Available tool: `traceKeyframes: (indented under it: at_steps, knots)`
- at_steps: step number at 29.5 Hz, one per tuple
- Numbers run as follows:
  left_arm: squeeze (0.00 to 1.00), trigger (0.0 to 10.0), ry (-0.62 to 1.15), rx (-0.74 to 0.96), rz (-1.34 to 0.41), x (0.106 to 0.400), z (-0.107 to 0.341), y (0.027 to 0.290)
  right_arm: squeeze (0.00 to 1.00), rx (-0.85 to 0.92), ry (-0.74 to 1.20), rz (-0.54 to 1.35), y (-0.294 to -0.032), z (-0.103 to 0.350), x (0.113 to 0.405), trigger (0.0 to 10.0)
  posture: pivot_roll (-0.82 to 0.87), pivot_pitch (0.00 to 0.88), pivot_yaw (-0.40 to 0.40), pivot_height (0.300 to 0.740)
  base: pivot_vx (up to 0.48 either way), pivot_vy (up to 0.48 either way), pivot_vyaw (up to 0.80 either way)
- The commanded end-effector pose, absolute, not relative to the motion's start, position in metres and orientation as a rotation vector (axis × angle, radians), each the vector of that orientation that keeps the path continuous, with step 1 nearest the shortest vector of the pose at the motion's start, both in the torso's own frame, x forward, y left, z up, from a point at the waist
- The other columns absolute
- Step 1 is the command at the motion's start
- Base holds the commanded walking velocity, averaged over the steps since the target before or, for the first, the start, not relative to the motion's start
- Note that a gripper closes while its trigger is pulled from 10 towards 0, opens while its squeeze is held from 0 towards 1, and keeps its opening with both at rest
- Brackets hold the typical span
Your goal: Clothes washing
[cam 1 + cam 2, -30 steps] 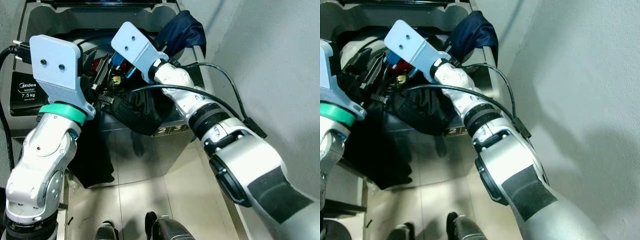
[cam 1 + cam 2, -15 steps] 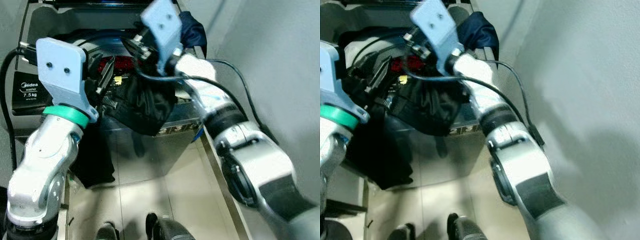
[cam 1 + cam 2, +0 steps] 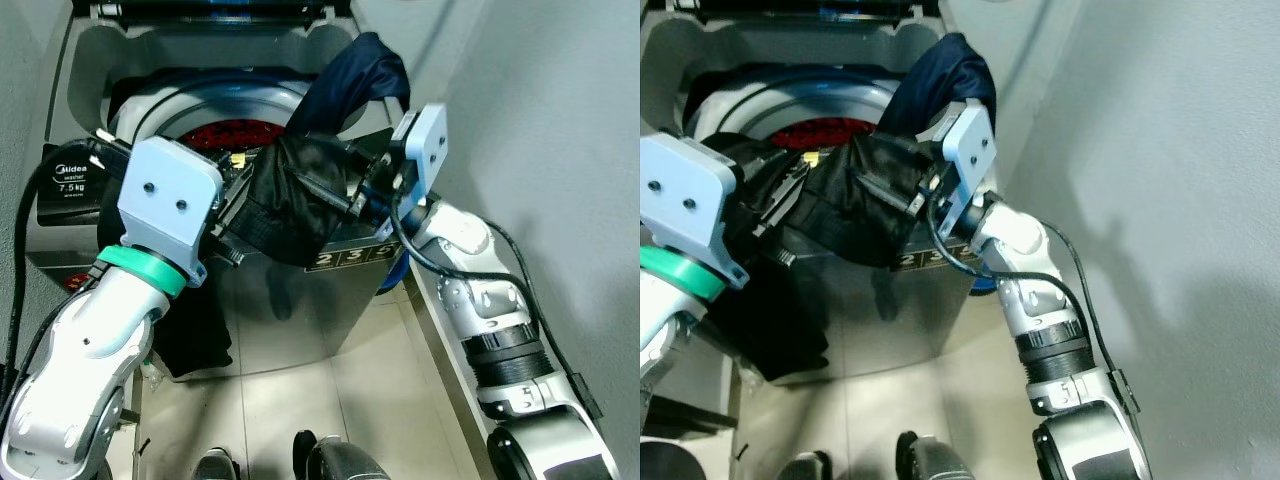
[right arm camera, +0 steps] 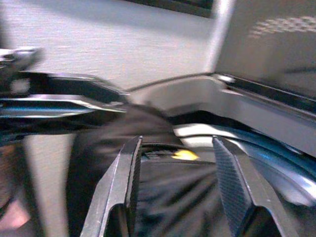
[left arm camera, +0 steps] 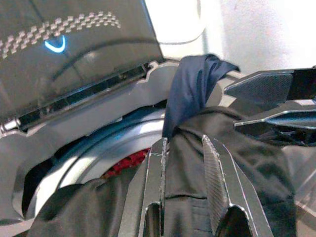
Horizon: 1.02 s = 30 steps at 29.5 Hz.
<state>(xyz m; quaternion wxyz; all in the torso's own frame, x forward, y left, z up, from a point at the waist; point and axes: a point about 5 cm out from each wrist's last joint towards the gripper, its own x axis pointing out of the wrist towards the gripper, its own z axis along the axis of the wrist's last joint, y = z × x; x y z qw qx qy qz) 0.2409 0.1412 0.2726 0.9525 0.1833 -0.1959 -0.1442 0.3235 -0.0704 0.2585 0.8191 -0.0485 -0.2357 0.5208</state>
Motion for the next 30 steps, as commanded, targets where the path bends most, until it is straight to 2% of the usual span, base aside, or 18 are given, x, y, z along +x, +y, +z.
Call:
traceKeyframes:
  at_steps: [1,4,7,15,16,24,25,26,27,28,30]
  knots:
    - [0.0,10.0,-0.4,0.382,-0.322,0.239,0.269,0.136,0.0,-0.119,-0.483,1.156,-0.069,0.253,0.318,10.0,0.17,0.062,-0.034,0.74,0.0,0.0,0.0]
    - [0.0,10.0,-0.378,0.338,-0.342,0.239,0.266,0.134,0.0,-0.201,-0.471,1.199,-0.066,0.247,0.314,10.0,0.17,0.058,-0.036,0.74,0.0,0.0,0.0]
    - [0.0,10.0,-0.33,0.2,-0.363,0.242,0.266,0.131,0.0,-0.397,-0.458,1.257,-0.058,0.236,0.307,10.0,0.17,0.06,-0.039,0.74,0.0,0.0,0.0]
    - [0.0,10.0,-0.348,0.119,-0.31,0.25,0.273,0.135,0.0,-0.48,-0.435,1.303,-0.036,0.22,0.293,10.0,0.17,0.064,-0.044,0.74,0.0,0.0,0.0]
    - [0.0,10.0,-0.361,0.105,-0.306,0.252,0.275,0.133,1.0,-0.514,-0.426,1.299,-0.029,0.21,0.291,10.0,0.16,0.064,-0.044,0.74,0.0,0.0,0.0]
    - [0.0,10.0,-0.36,0.106,-0.307,0.251,0.275,0.135,1.0,-0.565,-0.441,1.239,-0.021,0.198,0.292,10.0,0.16,0.064,-0.041,0.74,0.0,0.0,0.0]
    - [0.0,10.0,-0.356,0.105,-0.306,0.25,0.274,0.136,0.83,-0.588,-0.457,1.199,-0.02,0.197,0.294,10.0,0.17,0.064,-0.041,0.74,0.0,0.0,0.0]
    - [0.0,10.0,-0.356,0.105,-0.306,0.25,0.274,0.136,0.83,-0.588,-0.457,1.199,-0.02,0.197,0.294,10.0,0.17,0.064,-0.041,0.74,0.0,0.0,0.0]
    - [0.0,10.0,-0.353,0.104,-0.304,0.25,0.274,0.136,0.17,-0.616,-0.478,1.144,-0.019,0.197,0.297,10.0,0.17,0.064,-0.041,0.74,0.0,0.0,0.0]
    - [0.0,10.0,-0.35,0.1,-0.302,0.25,0.274,0.136,0.0,-0.636,-0.5,1.088,-0.019,0.197,0.299,10.0,0.17,0.066,-0.041,0.74,0.0,0.0,0.0]
    - [0.0,10.0,-0.349,0.098,-0.301,0.251,0.274,0.136,0.0,-0.647,-0.515,1.053,-0.019,0.197,0.301,10.0,0.17,0.066,-0.041,0.74,0.0,0.0,0.0]
